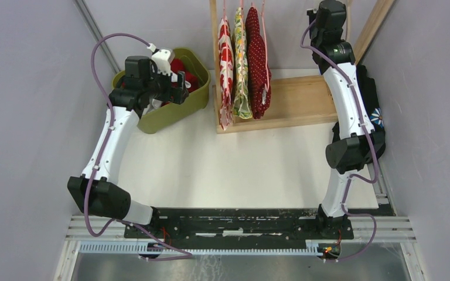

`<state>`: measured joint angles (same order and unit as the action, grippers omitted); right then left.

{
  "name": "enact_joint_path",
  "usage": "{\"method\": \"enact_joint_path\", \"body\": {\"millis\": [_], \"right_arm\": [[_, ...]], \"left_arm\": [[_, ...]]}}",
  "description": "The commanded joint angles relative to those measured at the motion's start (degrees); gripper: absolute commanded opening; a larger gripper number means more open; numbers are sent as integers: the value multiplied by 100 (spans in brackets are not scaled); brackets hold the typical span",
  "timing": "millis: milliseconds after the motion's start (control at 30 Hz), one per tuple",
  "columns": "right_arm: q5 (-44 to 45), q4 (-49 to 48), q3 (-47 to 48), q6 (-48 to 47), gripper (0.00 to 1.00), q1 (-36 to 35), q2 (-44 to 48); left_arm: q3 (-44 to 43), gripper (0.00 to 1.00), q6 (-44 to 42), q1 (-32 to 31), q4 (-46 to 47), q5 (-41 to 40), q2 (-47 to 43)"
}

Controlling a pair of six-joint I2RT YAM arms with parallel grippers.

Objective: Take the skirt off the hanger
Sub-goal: Place the hanger at the clothesline.

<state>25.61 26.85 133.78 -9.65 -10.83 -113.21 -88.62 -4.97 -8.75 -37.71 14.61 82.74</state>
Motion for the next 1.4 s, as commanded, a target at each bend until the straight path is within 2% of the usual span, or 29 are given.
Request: {"method": "enact_joint_path", "body": {"millis": [0, 300, 467, 633, 1033, 1367], "right_arm": [[93, -151, -91, 42, 1, 204, 106], [164, -186, -314, 33, 2, 371, 267], [172, -207, -418, 50, 31, 383, 394], [48, -165, -479, 56, 43, 382, 543], [-283, -144, -1061, 93, 53, 380, 1525], [-494, -113, -1796, 10, 55, 348, 2513]], "left_arm": [[9, 99, -215, -1, 75, -67, -141], [23, 99, -211, 1, 96, -34, -91], [81, 99, -222, -1, 119, -20, -86], [82, 99, -223, 1, 138, 10, -96], [146, 99, -191, 1, 195, 92, -157], [303, 99, -83, -7, 290, -57, -276]]}}
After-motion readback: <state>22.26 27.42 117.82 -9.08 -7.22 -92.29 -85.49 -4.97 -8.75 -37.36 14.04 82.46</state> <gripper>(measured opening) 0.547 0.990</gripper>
